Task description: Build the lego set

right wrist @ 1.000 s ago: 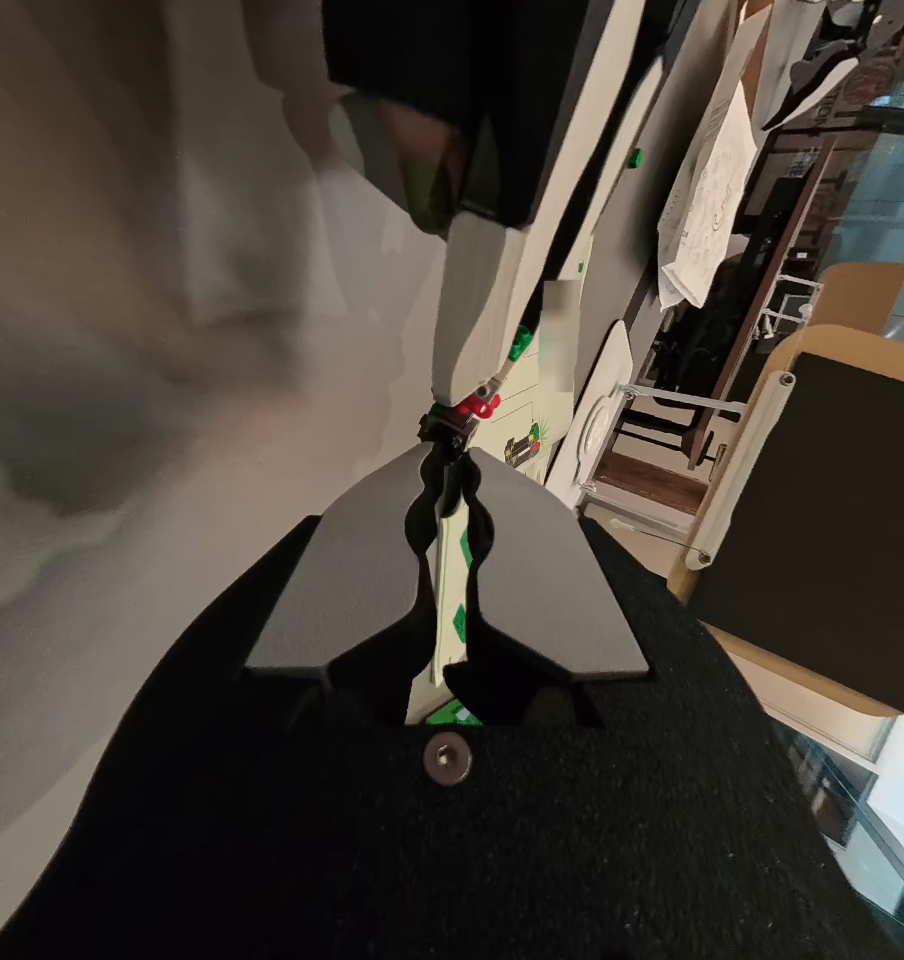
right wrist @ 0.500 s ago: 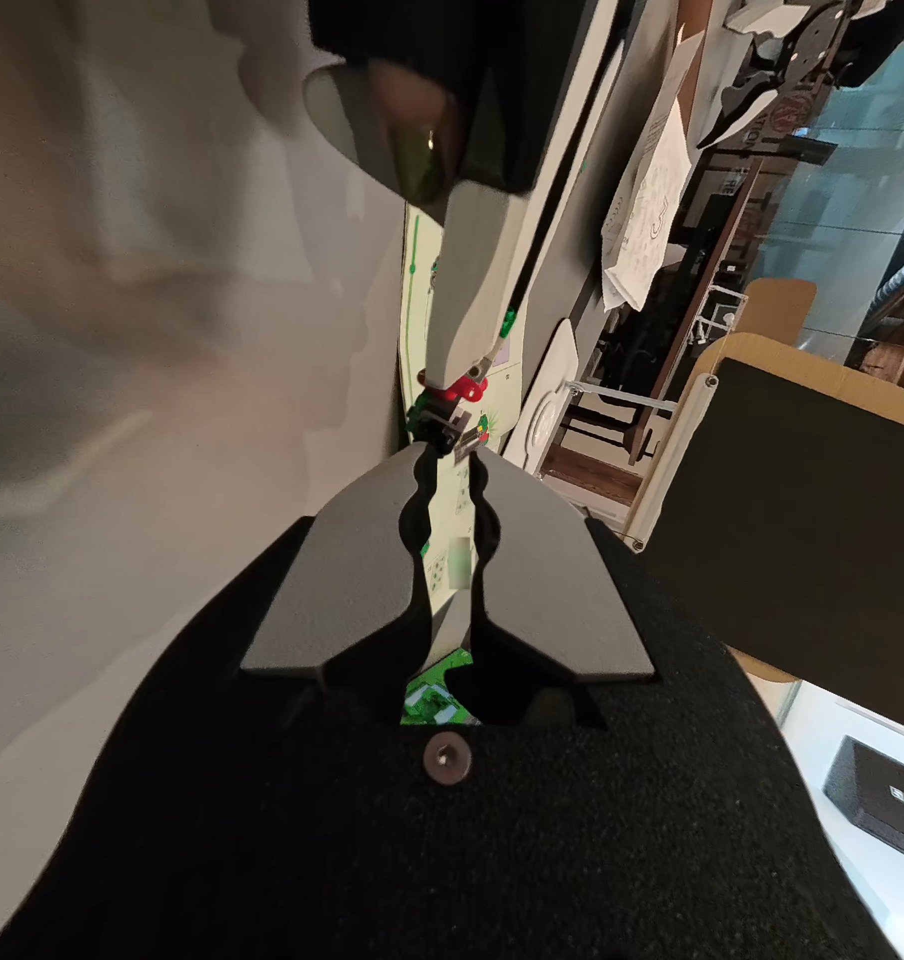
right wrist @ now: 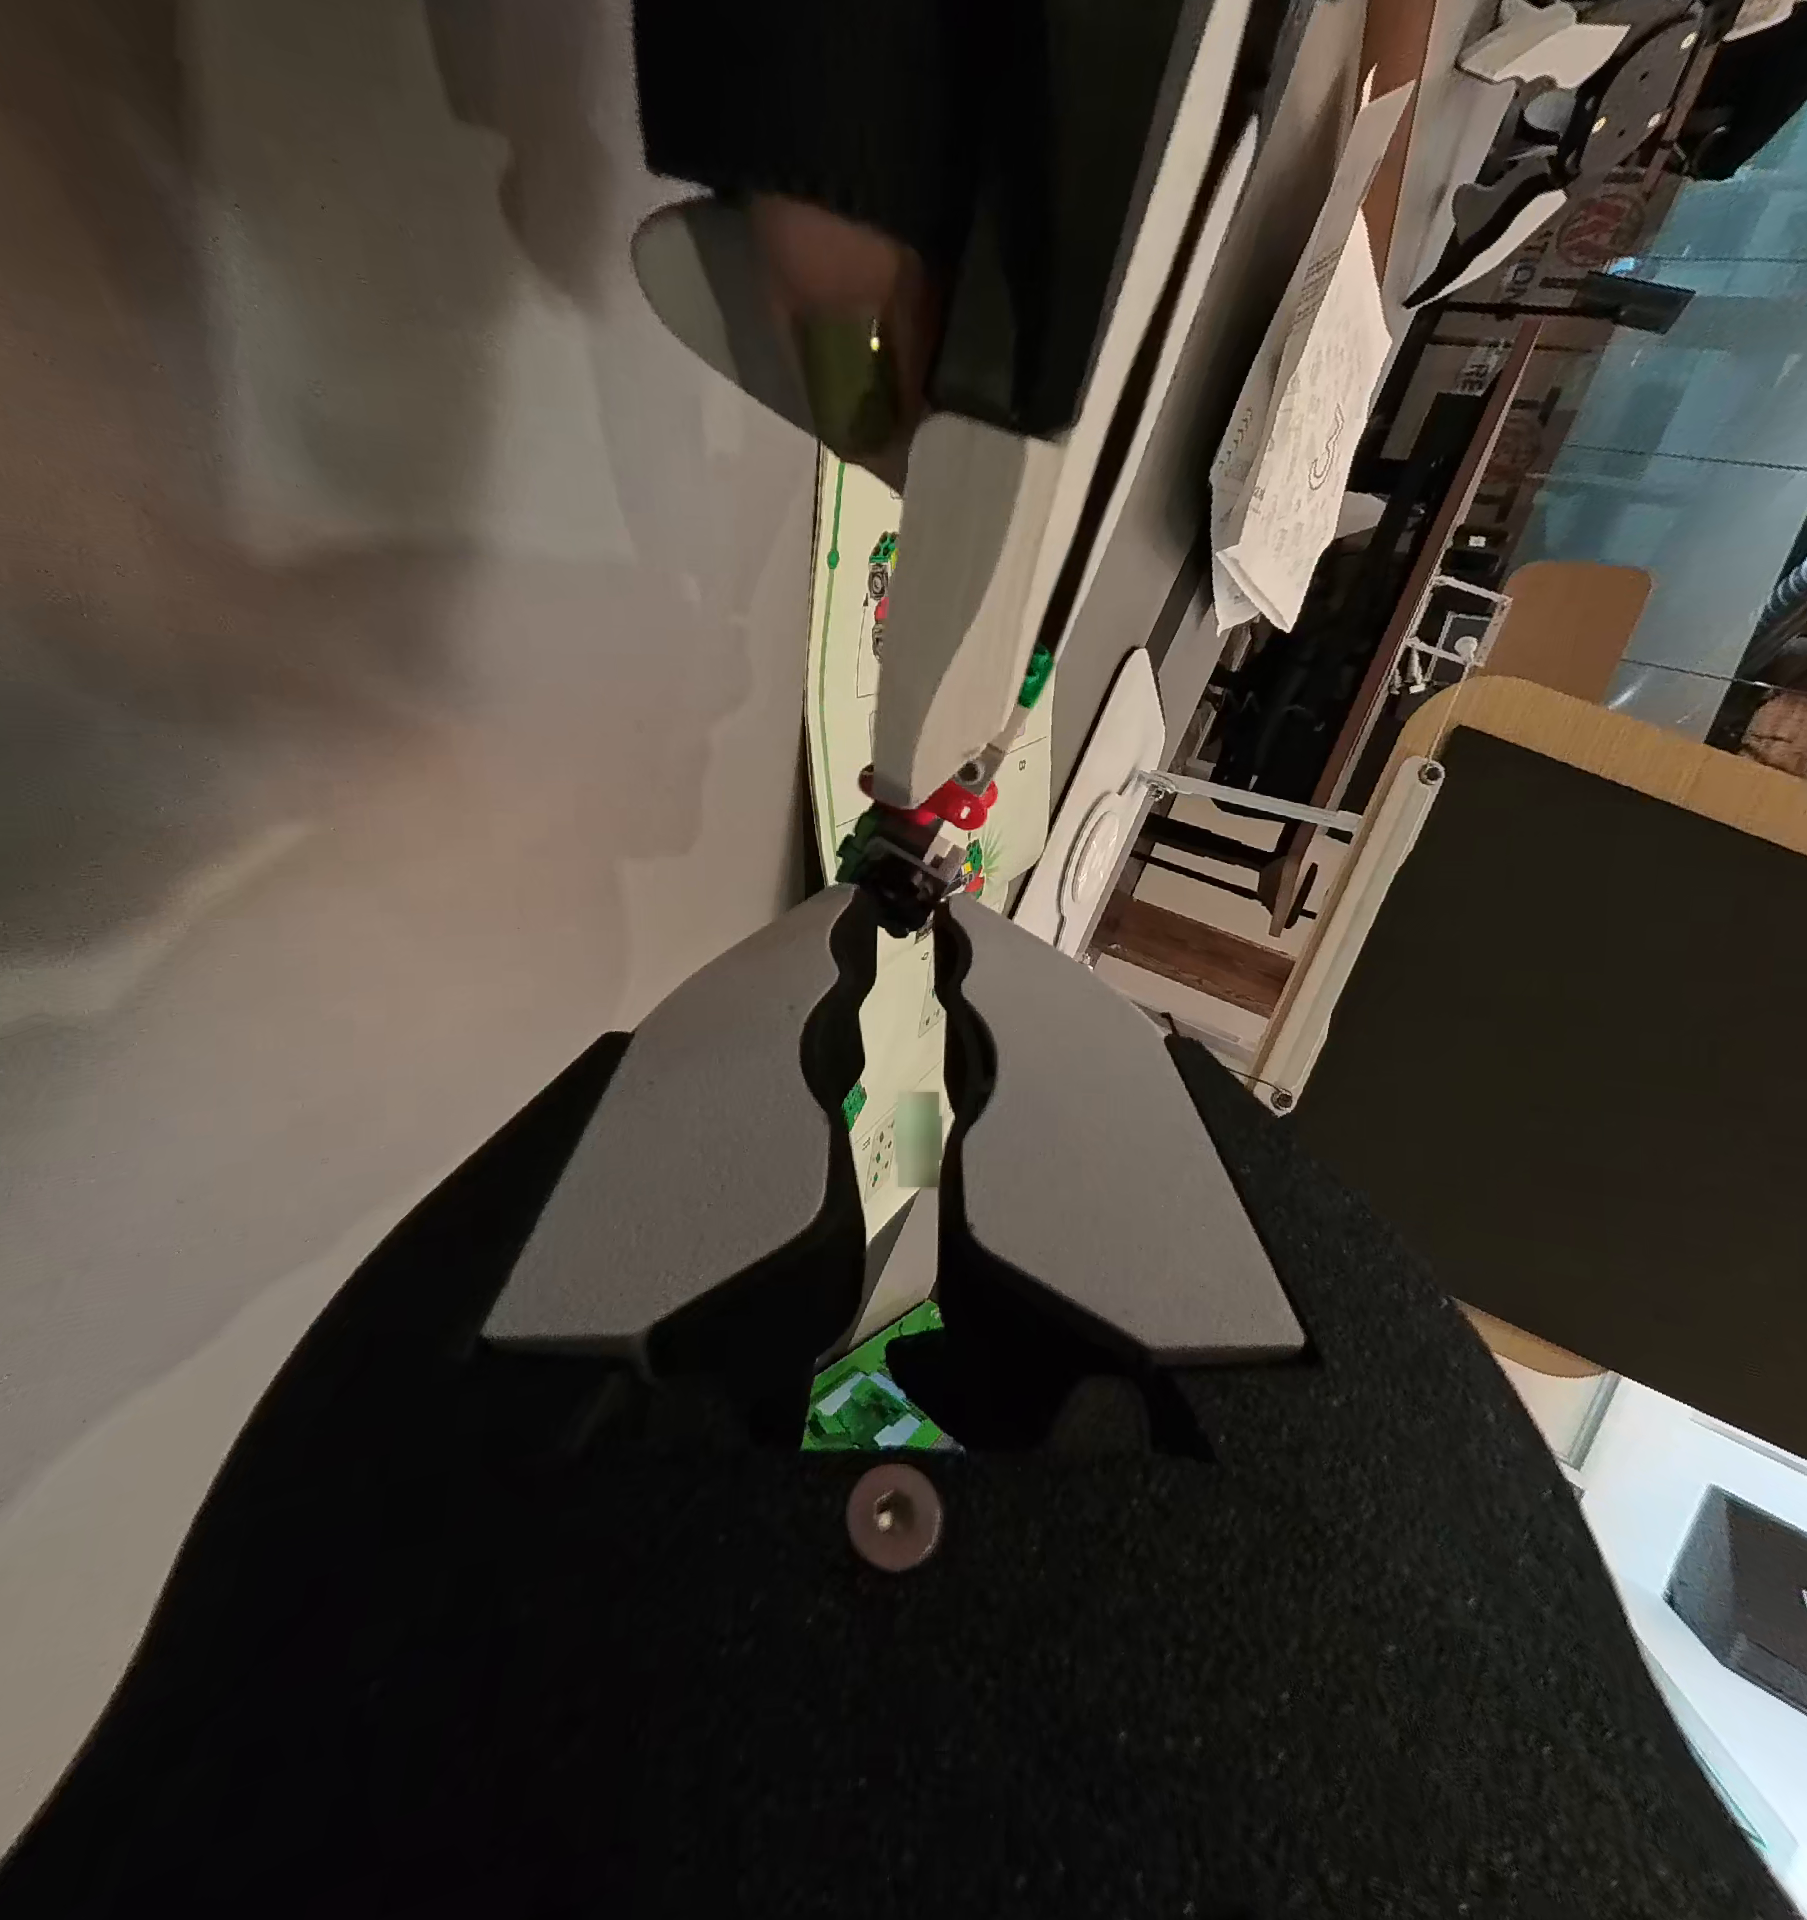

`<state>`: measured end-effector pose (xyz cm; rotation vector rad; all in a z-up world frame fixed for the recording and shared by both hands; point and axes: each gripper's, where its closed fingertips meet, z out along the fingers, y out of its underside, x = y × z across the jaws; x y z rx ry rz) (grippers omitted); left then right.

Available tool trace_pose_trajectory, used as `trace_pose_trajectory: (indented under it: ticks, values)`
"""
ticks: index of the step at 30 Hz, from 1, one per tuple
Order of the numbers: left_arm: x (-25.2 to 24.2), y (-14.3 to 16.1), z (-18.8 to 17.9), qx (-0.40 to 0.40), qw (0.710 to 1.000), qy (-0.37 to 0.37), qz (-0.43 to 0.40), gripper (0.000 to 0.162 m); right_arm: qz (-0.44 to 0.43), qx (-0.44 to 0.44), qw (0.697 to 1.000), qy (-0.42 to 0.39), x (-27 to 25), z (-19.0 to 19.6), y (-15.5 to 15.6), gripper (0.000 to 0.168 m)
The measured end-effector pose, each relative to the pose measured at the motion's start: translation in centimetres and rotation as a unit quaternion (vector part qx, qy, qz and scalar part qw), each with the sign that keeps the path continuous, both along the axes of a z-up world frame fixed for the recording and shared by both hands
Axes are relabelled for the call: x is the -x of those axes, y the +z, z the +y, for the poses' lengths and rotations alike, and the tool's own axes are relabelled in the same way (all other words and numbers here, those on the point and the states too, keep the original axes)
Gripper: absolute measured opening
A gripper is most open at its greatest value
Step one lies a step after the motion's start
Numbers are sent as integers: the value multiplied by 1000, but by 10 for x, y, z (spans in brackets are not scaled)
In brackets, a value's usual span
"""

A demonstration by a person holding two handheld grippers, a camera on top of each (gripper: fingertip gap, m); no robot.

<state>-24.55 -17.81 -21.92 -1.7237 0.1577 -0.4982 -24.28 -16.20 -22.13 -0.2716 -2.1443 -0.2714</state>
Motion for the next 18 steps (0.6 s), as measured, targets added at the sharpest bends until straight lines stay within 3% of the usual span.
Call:
trace_pose_trajectory:
  ticks: [18]
  values:
    - [1, 3, 0, -13, 1000, 7, 3, 20, 3, -9, 1000, 3, 1, 0, 5, 14]
